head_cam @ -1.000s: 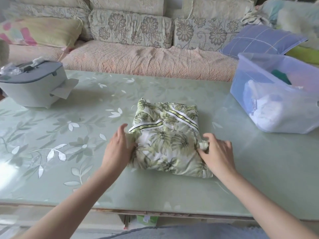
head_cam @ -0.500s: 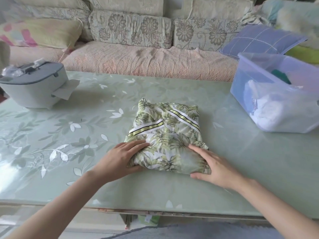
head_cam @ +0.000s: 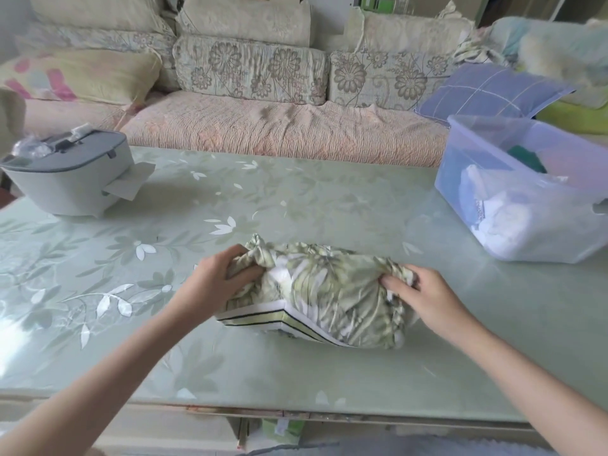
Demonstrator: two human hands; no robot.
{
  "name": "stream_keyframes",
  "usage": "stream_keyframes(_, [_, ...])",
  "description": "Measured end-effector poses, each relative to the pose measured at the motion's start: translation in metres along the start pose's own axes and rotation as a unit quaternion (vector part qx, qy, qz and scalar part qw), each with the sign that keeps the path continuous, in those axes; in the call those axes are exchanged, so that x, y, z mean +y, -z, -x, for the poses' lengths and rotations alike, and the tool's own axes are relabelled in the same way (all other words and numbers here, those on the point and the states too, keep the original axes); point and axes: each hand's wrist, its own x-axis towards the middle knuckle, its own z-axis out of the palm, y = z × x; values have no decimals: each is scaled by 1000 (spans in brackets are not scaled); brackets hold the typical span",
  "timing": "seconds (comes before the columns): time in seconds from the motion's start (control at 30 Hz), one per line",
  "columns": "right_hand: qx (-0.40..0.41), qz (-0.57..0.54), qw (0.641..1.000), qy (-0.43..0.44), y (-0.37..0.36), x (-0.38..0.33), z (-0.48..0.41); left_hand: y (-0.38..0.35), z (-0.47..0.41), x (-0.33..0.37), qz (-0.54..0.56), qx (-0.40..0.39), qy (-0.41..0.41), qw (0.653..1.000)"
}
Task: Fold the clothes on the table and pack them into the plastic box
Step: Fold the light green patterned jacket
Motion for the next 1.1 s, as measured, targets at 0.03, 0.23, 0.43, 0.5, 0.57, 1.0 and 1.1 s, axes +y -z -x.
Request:
stream_keyframes(0.03, [10, 22, 999, -26, -2, 4, -9, -2, -7, 0, -7, -10, 35, 999])
stream_keyframes(0.23, [75, 219, 973, -1, -13, 23, -19, -23, -9, -1, -93, -3, -143, 985])
stream_keyframes(0.43, [-219, 475, 847, 98, -21, 24, 15, -28, 17, -24, -282, -224, -195, 912])
stream_keyframes(0.5, [-232, 502, 831, 60, -22, 31, 20, -31, 13, -31, -292, -230, -187, 909])
stream_keyframes(0.57, [-221, 508, 831, 49, -22, 26, 20, -32, 12, -30, -282, -228, -188, 913])
stream_keyframes(1.0, [6, 339, 934, 117, -19, 32, 13, -18, 19, -36, -60, -33, -155, 986])
stream_keyframes(1.1, [11, 127, 991, 28, -13, 13, 1, -11, 6, -17, 38, 21, -61, 997])
